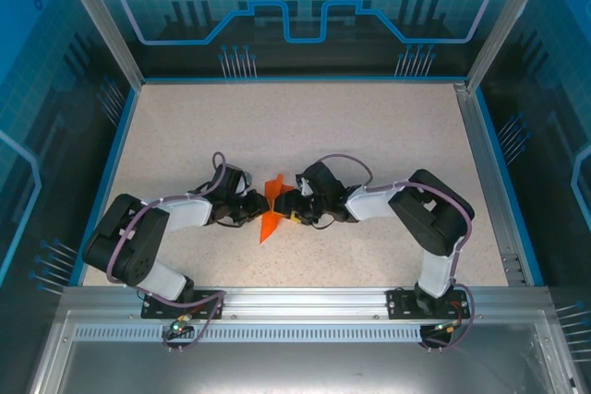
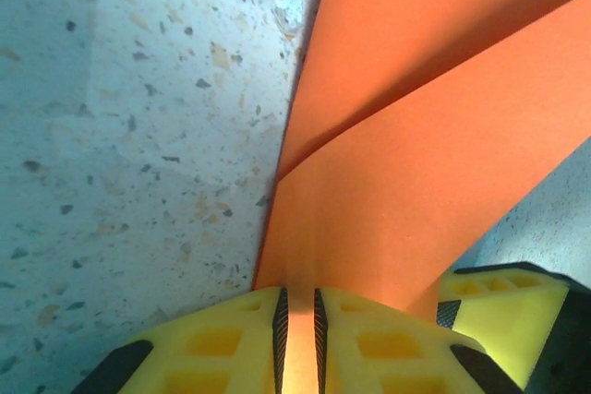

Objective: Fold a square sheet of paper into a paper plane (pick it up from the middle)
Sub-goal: Turn over the paper at the center of the table.

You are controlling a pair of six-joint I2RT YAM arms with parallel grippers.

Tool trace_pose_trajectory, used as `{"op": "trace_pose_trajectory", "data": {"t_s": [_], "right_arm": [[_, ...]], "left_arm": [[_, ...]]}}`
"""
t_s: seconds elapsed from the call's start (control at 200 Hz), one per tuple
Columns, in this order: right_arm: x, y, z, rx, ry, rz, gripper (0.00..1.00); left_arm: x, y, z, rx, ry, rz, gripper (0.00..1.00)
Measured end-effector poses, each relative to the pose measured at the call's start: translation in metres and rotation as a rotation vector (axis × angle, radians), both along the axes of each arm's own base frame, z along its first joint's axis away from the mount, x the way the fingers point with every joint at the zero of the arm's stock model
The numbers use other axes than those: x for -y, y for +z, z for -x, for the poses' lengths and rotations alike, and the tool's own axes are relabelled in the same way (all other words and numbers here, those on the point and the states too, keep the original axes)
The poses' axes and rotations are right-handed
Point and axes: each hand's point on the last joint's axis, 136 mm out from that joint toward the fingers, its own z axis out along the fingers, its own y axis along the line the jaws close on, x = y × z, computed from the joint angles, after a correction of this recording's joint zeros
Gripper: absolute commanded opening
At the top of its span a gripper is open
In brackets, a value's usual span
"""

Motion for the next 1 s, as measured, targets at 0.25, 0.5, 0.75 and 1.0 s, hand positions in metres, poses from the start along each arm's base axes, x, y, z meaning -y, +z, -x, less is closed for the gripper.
{"op": "trace_pose_trajectory", "data": {"t_s": [0.25, 0.5, 0.75, 1.0], "right_arm": [[-0.006, 0.000, 0.010, -0.043, -0.025, -0.007, 0.58], [-0.010, 0.000, 0.003, -0.028, -0.051, -0.003, 0.56], [-0.018, 0.000, -0.011, 0.007, -0.061, 0.003, 0.45], [-0.021, -0.002, -0.031, 0.061, -0.085, 0.038, 0.30]], "left_arm": [[-0.002, 0.000, -0.001, -0.001, 0.010, 0.006, 0.20], [-0.001, 0.000, 0.000, 0.002, 0.009, 0.013, 0.20], [-0.007, 0.000, -0.003, 0.007, 0.035, 0.017, 0.20], [-0.008, 0.004, -0.003, 0.013, 0.052, 0.024, 0.20]]}}
